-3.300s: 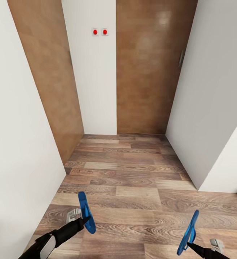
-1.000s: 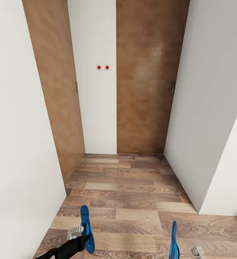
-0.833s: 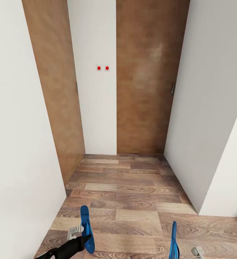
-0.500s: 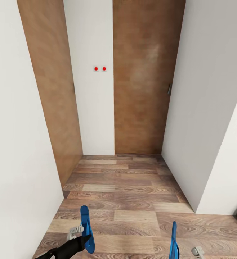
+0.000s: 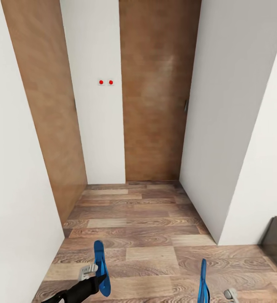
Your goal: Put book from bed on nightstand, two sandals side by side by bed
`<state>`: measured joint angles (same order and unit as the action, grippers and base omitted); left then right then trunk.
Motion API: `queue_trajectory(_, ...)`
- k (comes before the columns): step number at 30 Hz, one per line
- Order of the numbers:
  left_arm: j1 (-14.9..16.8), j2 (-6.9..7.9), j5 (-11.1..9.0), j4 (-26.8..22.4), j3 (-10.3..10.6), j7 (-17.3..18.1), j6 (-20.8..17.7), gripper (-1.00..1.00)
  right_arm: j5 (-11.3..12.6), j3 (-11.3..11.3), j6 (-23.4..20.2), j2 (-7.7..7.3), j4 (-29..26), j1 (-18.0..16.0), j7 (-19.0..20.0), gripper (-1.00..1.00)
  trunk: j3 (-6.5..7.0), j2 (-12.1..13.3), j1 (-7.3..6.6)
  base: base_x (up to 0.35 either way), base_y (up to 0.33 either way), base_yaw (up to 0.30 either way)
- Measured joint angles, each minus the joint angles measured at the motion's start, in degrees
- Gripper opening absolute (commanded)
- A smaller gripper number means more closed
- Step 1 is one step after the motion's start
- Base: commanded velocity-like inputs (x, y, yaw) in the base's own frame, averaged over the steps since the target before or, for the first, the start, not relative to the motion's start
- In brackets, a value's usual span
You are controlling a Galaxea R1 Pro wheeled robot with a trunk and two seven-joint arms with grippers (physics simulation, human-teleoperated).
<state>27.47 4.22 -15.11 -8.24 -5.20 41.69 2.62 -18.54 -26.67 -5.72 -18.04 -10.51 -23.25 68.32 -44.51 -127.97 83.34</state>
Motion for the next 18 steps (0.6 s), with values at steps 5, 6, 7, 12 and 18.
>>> queue_trajectory(5,0.0,0.00,0.0,0.0,0.0,0.0,0.0,-1.00,0.0,0.0,0.0,0.00,0.0,0.0,0.0,-1.00,0.25,0.0,0.00,0.000,0.000,-0.161)
queue_trajectory(6,0.0,0.00,0.0,0.0,0.0,0.0,0.0,-1.00,0.0,0.0,0.0,0.00,0.0,0.0,0.0,-1.00,0.30,0.0,0.00,0.000,0.000,-0.157)
queue_trajectory(7,0.0,0.00,0.0,0.0,0.0,0.0,0.0,-1.00,0.0,0.0,0.0,0.00,0.0,0.0,0.0,-1.00,0.35,0.0,0.00,0.000,0.000,-0.154)
queue_trajectory(12,0.0,0.00,0.0,0.0,0.0,0.1,0.0,-1.00,0.0,0.0,0.0,0.00,0.0,0.0,0.0,-1.00,0.60,0.0,0.00,0.000,0.000,-0.151)
queue_trajectory(18,0.0,0.00,0.0,0.0,0.0,0.1,0.0,-1.00,0.0,0.0,0.0,0.00,0.0,0.0,0.0,-1.00,0.91,0.0,0.00,0.000,0.000,-0.151)
